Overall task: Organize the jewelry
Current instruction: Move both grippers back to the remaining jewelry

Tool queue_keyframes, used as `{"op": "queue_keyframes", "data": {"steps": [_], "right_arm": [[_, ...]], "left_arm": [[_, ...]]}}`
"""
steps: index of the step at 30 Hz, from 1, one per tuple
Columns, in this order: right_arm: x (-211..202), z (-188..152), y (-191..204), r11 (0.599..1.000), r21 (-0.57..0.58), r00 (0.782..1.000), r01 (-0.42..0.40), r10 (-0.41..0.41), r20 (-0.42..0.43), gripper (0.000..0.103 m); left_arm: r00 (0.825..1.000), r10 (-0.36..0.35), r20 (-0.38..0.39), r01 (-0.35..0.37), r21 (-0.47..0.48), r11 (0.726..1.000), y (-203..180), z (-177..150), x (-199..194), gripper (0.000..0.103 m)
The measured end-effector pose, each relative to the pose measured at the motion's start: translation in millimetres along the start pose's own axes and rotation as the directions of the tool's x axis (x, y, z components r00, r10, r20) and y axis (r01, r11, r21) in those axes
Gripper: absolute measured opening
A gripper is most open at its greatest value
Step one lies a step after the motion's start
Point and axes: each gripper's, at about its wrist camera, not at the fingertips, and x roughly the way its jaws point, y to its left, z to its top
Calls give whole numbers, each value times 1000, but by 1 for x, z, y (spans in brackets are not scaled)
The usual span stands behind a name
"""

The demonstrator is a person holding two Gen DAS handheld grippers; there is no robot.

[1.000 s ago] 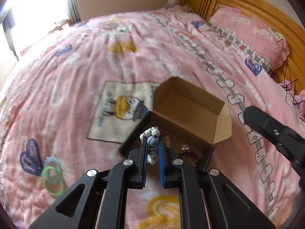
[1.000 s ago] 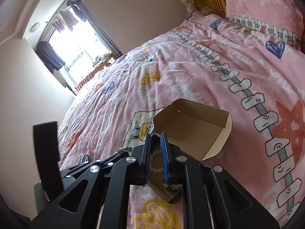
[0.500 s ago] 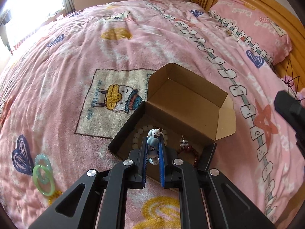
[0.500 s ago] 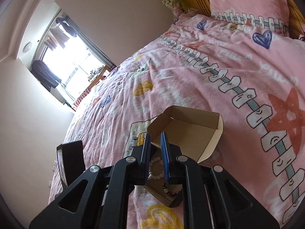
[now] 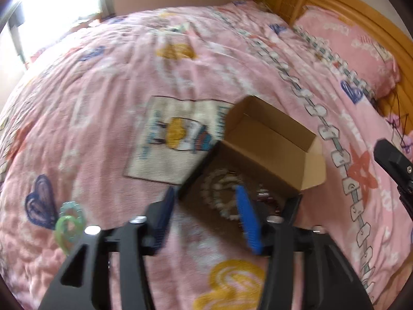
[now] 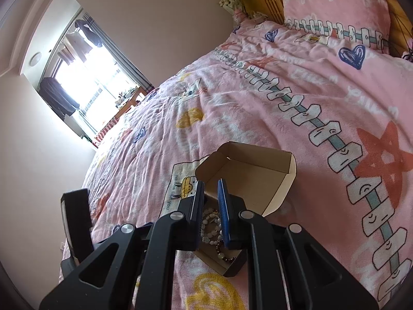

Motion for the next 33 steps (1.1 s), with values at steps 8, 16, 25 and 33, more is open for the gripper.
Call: {"op": "queue_keyframes", "data": {"steps": [8,16,25,33], "right_arm": [[-12,-23,56,995,-89,999,-39,37,-28,14],[4,-72,127,968,-239,991,-73,43,-126,26],[47,-151,158,959,-259,958,-115,37,-285,26],[104,-195,158,970,-215,907,-116,15,-422,26]], "left_arm": [[980,180,87,-179,-23,984,93,-25,-58,71],[959,282,2,-280,-108,954,186,-68,-79,80],[989,145,-3,-140,-274,952,243,-128,-69,80],[994,47,-97,-75,-309,948,245,-123,-20,80]]}}
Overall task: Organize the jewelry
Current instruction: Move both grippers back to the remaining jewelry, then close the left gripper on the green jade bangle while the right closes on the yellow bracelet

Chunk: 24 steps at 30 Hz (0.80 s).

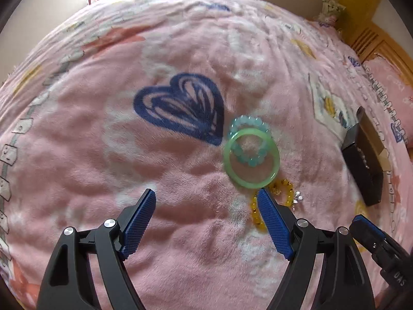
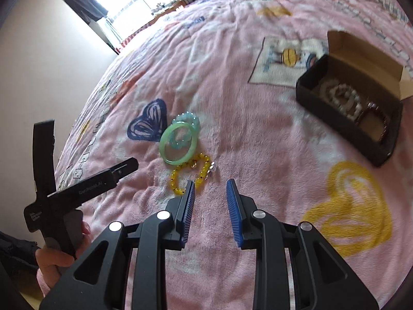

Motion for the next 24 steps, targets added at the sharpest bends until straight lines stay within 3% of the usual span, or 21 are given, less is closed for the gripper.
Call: {"op": "queue_keyframes", "data": {"steps": [7,11,13,17,20,22,24], "right_arm": [[23,19,1,999,15,998,34,-33,-62,26],[38,26,10,994,-49,992,96,-100,-74,26],[46,27,8,994,-48,991,96,-100,-90,26],[61,28,5,996,-40,990,80,-84,-115,26],[68,28,6,996,-40,989,84,-88,-120,27],[72,28,6,996,-39,988,81,-85,-129,26],[75,28,5,996,-35,988,82,-86,-129,27]], "left_arm": [[998,-58,-26,56,-65,996,6,14,29,80],[999,-47,-18,46,-57,997,6,20,38,80],[998,-57,-30,55,-75,996,5,20,46,80],[1000,-13,-24,12,-52,999,-1,19,52,79],[1000,-1,-18,0,-61,998,0,19,53,70],[1000,10,-14,-11,-66,998,4,20,52,57],[1000,-6,-17,5,-77,997,9,21,52,55]]}}
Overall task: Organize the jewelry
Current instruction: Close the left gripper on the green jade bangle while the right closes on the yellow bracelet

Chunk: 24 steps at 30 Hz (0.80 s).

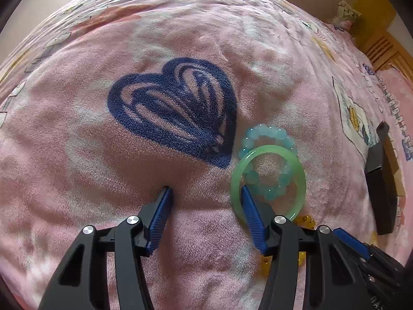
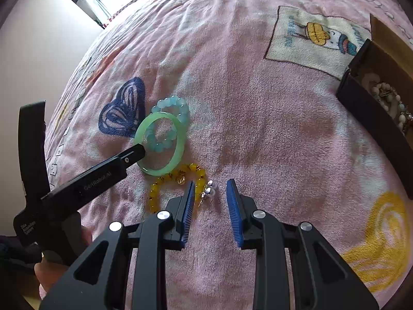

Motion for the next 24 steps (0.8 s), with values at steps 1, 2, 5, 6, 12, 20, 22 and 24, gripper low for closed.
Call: {"op": "queue_keyframes", "data": {"steps": [1,2,5,6,12,20,22,24], "right_arm": [[1,0,-1,1000,1,1000,-8,8,5,26],[2,0,-1,1000,4,1000,-15,15,6,26],[9,2,-2,999,19,999,-39,39,-3,27],[12,2,-1,999,14,999,-37,37,-13,27],[16,0,3,1000,3,1000,-25,25,-14,20],[13,-1,1,1000,-2,999,-26,26,-21,11],[11,-1,0,1000,0,999,-29,29,-19,11],[6,-1,-2,999,6,999,-36,36,-12,11]], "left_arm": [[1000,-3,0,3,-2,1000,1,0,0,55],[1000,-5,1,5,-3,1000,1,1,0,55],[1000,-4,6,4,0,1000,1,0,1,55],[1000,0,10,0,5,1000,1,-1,1,55],[999,26,40,-27,5,1000,-2,-2,-3,33],[999,8,41,-8,-16,1000,3,0,-4,18],[999,1,41,0,-21,1000,3,1,-5,16],[999,-10,43,11,-30,999,4,1,-7,15]]}}
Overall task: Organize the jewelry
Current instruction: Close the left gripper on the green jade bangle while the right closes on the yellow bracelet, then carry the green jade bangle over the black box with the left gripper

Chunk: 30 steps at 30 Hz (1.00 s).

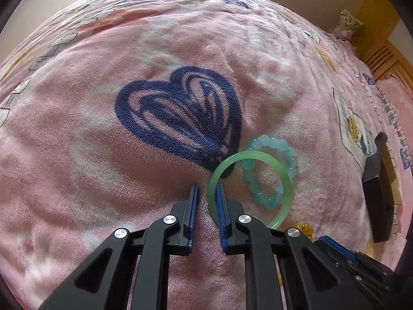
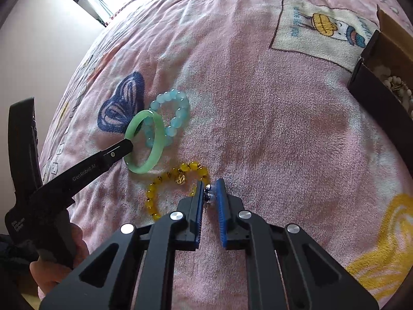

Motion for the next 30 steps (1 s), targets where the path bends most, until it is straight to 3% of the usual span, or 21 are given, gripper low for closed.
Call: {"op": "queue_keyframes", "data": {"steps": [5,13,20,25,30], "right_arm": [[-18,4,-4,1000,14,999,-23,23,39,10],[-32,8,-10,998,35,997,-53,50,65,10],[-32,8,-10,998,36,996,-60,57,64,10],[-36,9,-11,997,39,995,-63,60,74,10],[-41,7,-16,996,51,995,-67,63,81,10]], "left_arm": [[999,-45,11,45,-3,999,-1,1,-10,9],[1000,-12,-18,12,39,999,-8,1,-2,9],[996,-74,-42,75,27,997,2,3,14,9],[989,-147,-9,147,-32,989,12,3,12,9],[997,-66,42,65,29,997,-5,-3,2,9]]}}
